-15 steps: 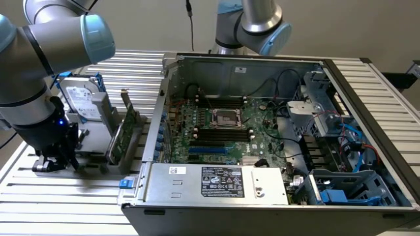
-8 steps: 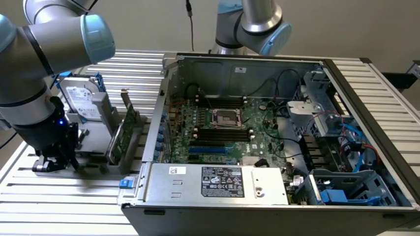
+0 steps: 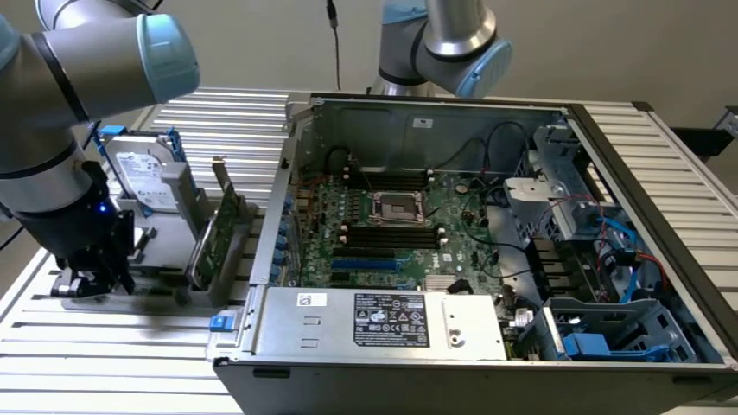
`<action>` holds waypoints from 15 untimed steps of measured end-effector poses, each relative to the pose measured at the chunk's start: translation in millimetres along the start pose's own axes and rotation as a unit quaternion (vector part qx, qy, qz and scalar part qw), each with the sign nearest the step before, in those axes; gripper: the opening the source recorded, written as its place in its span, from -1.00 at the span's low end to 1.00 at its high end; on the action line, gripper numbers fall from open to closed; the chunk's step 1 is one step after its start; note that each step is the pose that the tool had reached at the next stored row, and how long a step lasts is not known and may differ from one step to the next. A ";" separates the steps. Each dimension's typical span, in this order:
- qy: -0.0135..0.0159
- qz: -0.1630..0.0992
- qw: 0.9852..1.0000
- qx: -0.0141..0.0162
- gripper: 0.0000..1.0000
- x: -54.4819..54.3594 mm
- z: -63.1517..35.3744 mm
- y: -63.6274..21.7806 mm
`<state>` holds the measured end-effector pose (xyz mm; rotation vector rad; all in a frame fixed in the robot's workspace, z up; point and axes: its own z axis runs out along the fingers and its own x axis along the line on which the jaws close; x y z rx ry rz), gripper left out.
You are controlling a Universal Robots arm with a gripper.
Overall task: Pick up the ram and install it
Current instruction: 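Pick up the ram and move it above insertion slot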
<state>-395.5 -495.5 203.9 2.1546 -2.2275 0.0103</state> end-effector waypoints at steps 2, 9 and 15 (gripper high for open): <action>0.000 0.000 1.000 0.000 -0.73 0.2 -6.7 0.2; 0.000 0.000 1.000 -0.001 -0.73 1.3 -37.5 0.9; 0.000 0.000 1.000 -0.002 -0.73 2.0 -63.5 1.2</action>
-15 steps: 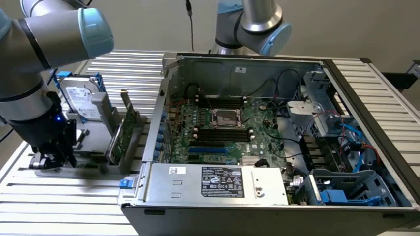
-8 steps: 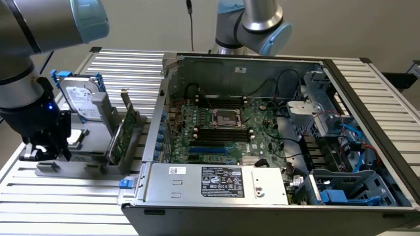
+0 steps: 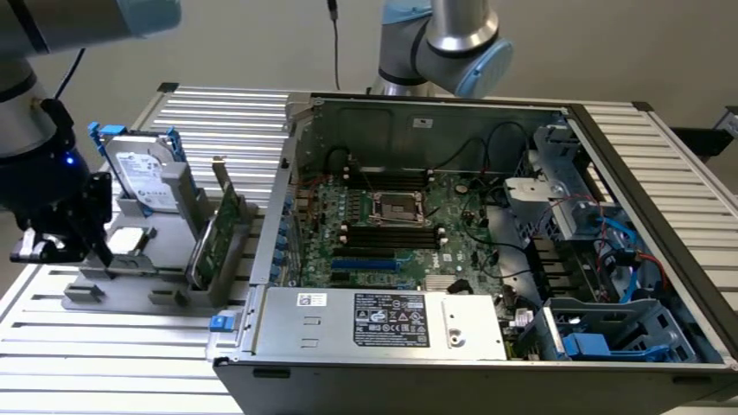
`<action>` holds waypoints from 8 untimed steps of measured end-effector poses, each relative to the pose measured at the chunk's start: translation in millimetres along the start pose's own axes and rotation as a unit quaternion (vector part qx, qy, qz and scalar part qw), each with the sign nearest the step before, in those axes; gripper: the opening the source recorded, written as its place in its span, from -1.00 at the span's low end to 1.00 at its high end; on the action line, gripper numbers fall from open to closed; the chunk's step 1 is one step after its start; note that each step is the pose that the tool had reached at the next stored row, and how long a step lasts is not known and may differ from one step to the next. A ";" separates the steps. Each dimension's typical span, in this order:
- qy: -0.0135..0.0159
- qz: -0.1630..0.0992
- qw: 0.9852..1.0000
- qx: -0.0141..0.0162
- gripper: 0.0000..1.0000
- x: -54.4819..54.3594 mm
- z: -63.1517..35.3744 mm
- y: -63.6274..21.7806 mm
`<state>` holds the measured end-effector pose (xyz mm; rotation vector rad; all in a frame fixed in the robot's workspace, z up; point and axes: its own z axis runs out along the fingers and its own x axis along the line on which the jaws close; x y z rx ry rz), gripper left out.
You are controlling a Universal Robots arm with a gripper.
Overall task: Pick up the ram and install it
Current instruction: 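Pick up the ram and move it above insertion slot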
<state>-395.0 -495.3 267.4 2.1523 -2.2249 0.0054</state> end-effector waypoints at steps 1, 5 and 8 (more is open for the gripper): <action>0.000 0.000 1.000 0.000 -0.73 -0.1 -4.0 -0.2; 0.000 0.000 1.000 -0.001 -0.73 -3.3 -18.6 -3.8; 0.000 0.000 1.000 -0.001 -0.73 -6.3 -29.4 -9.2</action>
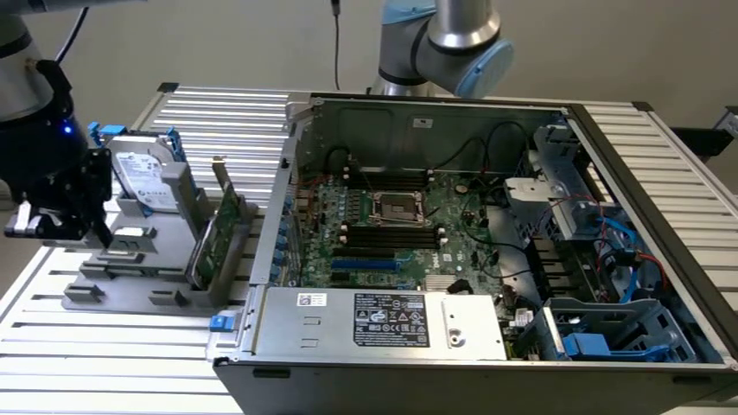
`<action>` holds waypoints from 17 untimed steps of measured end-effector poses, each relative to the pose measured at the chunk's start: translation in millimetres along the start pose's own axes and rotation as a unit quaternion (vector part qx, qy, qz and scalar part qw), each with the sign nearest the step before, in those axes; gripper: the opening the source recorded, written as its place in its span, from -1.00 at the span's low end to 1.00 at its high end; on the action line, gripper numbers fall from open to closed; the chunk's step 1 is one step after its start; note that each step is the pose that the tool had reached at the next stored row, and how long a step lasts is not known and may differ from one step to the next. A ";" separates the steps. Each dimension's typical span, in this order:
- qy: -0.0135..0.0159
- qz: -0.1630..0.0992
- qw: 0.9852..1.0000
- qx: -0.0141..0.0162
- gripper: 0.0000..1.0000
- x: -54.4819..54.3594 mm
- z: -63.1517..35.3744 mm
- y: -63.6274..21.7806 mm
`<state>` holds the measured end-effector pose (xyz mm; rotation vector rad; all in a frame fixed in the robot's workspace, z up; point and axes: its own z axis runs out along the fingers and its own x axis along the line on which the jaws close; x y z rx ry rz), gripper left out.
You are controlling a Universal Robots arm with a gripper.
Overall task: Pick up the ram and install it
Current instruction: 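Pick up the ram and move it above insertion slot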
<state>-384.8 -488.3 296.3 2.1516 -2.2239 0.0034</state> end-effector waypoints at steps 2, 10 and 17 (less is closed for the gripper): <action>0.000 0.000 1.000 0.000 -0.73 -2.0 -7.3 -3.8; 0.000 0.000 1.000 -0.002 -0.73 -7.9 -34.9 -21.9; 0.000 0.000 1.000 -0.005 -0.73 -11.5 -54.1 -40.2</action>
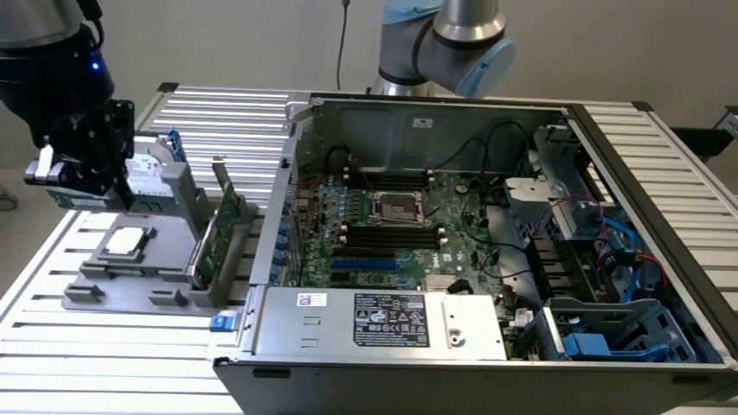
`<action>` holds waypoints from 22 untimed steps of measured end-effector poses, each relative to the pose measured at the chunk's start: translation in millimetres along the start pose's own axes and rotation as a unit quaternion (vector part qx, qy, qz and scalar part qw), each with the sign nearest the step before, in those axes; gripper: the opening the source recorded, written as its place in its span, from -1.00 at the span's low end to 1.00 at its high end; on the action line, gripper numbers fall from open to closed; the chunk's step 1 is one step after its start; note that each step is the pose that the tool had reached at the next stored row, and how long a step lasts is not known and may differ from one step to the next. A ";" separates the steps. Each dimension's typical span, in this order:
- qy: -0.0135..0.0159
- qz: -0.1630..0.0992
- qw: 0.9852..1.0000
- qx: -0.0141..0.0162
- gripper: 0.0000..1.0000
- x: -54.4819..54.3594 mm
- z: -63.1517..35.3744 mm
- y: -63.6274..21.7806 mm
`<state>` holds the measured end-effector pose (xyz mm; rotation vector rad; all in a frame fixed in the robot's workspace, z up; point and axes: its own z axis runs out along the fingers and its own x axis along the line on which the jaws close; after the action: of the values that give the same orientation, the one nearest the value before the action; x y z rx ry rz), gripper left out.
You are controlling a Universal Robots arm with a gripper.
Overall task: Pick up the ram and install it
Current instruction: 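Pick up the ram and move it above insertion slot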
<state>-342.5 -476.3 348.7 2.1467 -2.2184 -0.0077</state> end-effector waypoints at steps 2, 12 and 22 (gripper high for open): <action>0.000 0.000 1.000 -0.001 -0.73 -1.0 -4.6 -5.6; 0.000 0.000 1.000 -0.006 -0.73 -5.5 -19.3 -37.8; 0.000 0.000 1.000 -0.011 -0.73 -9.6 -31.6 -72.1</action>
<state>-268.9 -468.1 376.9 2.1365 -2.2070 -0.0301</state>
